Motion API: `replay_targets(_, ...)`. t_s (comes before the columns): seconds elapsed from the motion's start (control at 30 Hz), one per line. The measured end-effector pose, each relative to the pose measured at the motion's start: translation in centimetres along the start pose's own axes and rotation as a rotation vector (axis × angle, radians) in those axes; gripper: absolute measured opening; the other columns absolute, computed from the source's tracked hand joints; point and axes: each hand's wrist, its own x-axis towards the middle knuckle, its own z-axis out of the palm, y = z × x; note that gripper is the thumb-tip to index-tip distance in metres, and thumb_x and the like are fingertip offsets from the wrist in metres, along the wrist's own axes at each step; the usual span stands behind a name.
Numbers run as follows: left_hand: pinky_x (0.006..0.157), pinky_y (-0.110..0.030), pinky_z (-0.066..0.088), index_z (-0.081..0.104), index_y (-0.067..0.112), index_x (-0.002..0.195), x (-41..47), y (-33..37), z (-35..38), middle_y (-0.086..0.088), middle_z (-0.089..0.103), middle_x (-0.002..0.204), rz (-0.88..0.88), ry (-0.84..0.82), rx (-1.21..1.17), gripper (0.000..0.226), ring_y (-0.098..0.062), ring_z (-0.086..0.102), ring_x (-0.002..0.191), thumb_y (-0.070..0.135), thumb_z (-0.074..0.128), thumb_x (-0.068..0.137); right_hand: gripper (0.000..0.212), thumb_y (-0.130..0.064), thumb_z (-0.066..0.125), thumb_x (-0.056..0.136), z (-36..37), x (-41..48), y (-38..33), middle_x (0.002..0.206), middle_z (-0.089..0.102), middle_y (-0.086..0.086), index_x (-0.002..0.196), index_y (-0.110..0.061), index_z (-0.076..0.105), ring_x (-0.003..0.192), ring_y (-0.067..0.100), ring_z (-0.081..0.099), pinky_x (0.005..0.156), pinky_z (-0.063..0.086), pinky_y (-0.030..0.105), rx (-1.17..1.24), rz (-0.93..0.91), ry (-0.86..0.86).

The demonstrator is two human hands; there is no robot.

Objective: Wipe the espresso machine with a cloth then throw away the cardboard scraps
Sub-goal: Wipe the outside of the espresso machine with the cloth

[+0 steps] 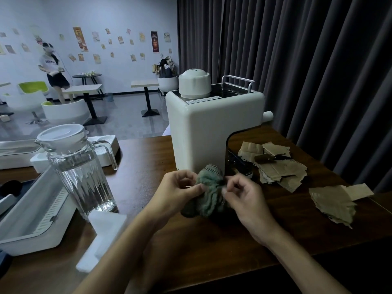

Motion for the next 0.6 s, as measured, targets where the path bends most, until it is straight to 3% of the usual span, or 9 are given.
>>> replay_targets(0.1, 0.066, -0.036, 0.059, 0.063, 0.005, 0.088, 0.1, 0.1, 0.1, -0.001, 0.072, 0.078, 0.076, 0.145, 0.119, 0.019, -0.021, 0.065, 0.069, 0.008, 0.081, 0.081, 0.017, -0.001, 0.065, 0.088, -0.6, 0.5, -0.1, 0.099, 0.067, 0.011, 0.1, -0.012, 0.058, 0.097, 0.027, 0.067, 0.083, 0.055, 0.034, 0.103, 0.07, 0.055)
replay_targets(0.17, 0.074, -0.045, 0.059, 0.063, 0.008, 0.097, 0.1, 0.3, 0.5, -0.006, 0.071, 0.089, 0.124, 0.174, 0.192, 0.023, -0.033, 0.066, 0.075, 0.006, 0.08, 0.082, 0.046, -0.021, 0.073, 0.081, -0.5, 0.7, -0.1, 0.116, 0.065, 0.003, 0.123, -0.021, 0.055, 0.105, 0.02, 0.067, 0.079, 0.055, 0.028, 0.276, 0.196, -0.042)
replay_targets(0.2, 0.075, -0.045, 0.06, 0.064, 0.01, 0.103, 0.2, 0.3, 0.7, -0.006, 0.07, 0.094, 0.145, 0.173, 0.214, 0.026, -0.033, 0.068, 0.08, 0.004, 0.079, 0.082, 0.063, -0.029, 0.075, 0.075, -0.4, 0.8, 0.0, 0.122, 0.062, 0.001, 0.132, -0.025, 0.049, 0.107, 0.019, 0.067, 0.075, 0.055, 0.025, 0.315, 0.249, -0.088)
replay_targets(0.27, 0.066, -0.03, 0.059, 0.067, 0.013, 0.112, 0.3, 0.4, 0.9, 0.001, 0.071, 0.095, 0.181, 0.13, 0.225, 0.031, -0.017, 0.07, 0.08, 0.004, 0.077, 0.084, 0.08, -0.035, 0.077, 0.071, 0.0, 1.0, 0.1, 0.129, 0.058, -0.002, 0.14, -0.035, 0.036, 0.107, 0.018, 0.067, 0.069, 0.052, 0.023, 0.283, 0.3, -0.158)
replay_targets(0.33, 0.059, -0.019, 0.054, 0.072, 0.015, 0.108, 0.2, 0.6, 0.8, 0.005, 0.075, 0.087, 0.188, 0.061, 0.237, 0.024, -0.007, 0.07, 0.075, 0.006, 0.076, 0.086, 0.07, -0.031, 0.075, 0.076, 0.3, 1.1, 0.3, 0.128, 0.06, 0.0, 0.138, -0.029, 0.043, 0.107, 0.019, 0.067, 0.07, 0.052, 0.023, 0.239, 0.275, -0.201)
replay_targets(0.43, 0.062, -0.036, 0.06, 0.074, 0.018, 0.091, 0.1, 0.8, 0.6, -0.003, 0.074, 0.082, 0.216, 0.098, 0.231, 0.016, -0.019, 0.071, 0.074, 0.003, 0.076, 0.085, 0.037, -0.012, 0.069, 0.087, 0.4, 1.2, 0.6, 0.118, 0.069, 0.006, 0.123, -0.02, 0.061, 0.111, 0.024, 0.066, 0.083, 0.056, 0.03, 0.283, 0.199, -0.195)
replay_targets(0.53, 0.065, -0.04, 0.057, 0.071, 0.017, 0.083, 0.1, 0.8, 0.9, -0.002, 0.071, 0.085, 0.259, 0.153, 0.231, 0.02, -0.017, 0.066, 0.074, -0.002, 0.076, 0.083, 0.033, -0.008, 0.072, 0.085, 0.3, 1.3, 0.4, 0.114, 0.069, 0.002, 0.114, -0.025, 0.065, 0.112, 0.022, 0.064, 0.089, 0.056, 0.038, 0.111, 0.12, -0.076)
replay_targets(0.6, 0.063, -0.037, 0.058, 0.075, 0.015, 0.089, 0.0, 0.7, 0.9, -0.007, 0.072, 0.09, 0.199, 0.089, 0.133, 0.008, -0.018, 0.066, 0.077, 0.007, 0.075, 0.085, 0.035, -0.003, 0.07, 0.085, 0.4, 1.3, 0.1, 0.113, 0.066, -0.001, 0.109, -0.027, 0.063, 0.109, 0.018, 0.063, 0.088, 0.057, 0.04, 0.04, 0.076, -0.028)
